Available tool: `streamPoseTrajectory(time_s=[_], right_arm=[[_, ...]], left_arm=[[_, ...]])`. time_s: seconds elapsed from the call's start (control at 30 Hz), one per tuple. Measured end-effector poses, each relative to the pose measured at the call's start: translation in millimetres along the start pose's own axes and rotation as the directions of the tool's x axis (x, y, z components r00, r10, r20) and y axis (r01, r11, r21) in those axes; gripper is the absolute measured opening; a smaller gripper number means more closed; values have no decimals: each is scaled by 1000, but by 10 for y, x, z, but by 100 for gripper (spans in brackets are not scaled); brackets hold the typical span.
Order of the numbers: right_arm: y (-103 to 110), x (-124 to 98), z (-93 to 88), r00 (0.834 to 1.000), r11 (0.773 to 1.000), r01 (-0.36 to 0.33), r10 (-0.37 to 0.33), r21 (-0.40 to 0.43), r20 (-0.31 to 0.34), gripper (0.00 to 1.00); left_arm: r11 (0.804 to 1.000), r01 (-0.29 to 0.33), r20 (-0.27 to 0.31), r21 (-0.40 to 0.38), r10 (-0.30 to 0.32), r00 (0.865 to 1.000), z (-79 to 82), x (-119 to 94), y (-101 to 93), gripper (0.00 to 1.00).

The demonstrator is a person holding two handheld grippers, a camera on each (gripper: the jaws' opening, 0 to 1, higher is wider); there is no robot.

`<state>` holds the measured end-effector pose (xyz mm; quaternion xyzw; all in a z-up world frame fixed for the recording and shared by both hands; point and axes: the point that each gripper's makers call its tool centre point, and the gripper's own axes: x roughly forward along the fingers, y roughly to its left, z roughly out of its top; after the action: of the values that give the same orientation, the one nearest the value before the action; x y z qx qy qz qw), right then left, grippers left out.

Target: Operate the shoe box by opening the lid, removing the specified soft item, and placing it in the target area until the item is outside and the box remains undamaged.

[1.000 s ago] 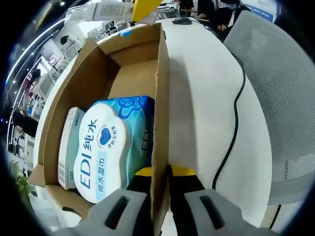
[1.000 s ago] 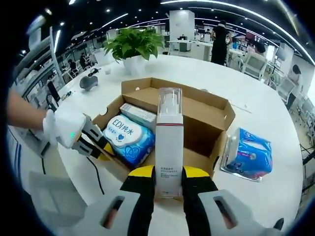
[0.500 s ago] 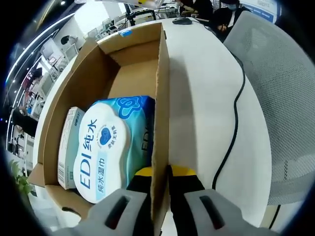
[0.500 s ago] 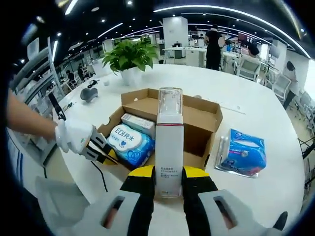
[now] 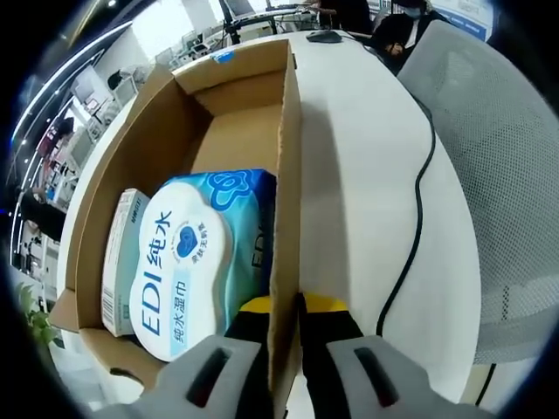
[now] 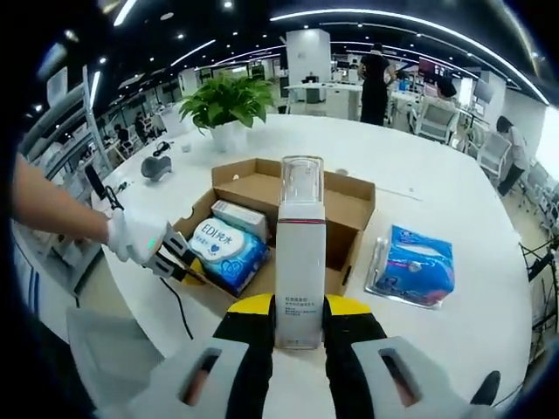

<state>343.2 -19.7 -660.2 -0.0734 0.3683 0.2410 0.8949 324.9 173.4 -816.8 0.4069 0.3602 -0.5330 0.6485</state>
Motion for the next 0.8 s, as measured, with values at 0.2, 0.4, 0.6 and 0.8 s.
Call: streamPoseTrajectory(time_s=[0.2,0.4,0.6,0.8], right_arm=[[-98,-133,-1,1000,1000,21,-22,20,19,17],[-210,-254,-11,999,999,44,-45,24,28,17],[-320,-355,-44,998,998,63,-64,19,21,17],[-419,-441,-113,996,996,84,-84,36,12,17]], left_arm=[[1000,-2,-4,-1,2,1000,-1,1,-2,3],[1000,-4,-5,1,4,1000,0,0,-3,3],[1000,-11,-1,8,11,1000,3,-3,-5,3],[1000,-4,5,6,4,1000,3,0,2,3]])
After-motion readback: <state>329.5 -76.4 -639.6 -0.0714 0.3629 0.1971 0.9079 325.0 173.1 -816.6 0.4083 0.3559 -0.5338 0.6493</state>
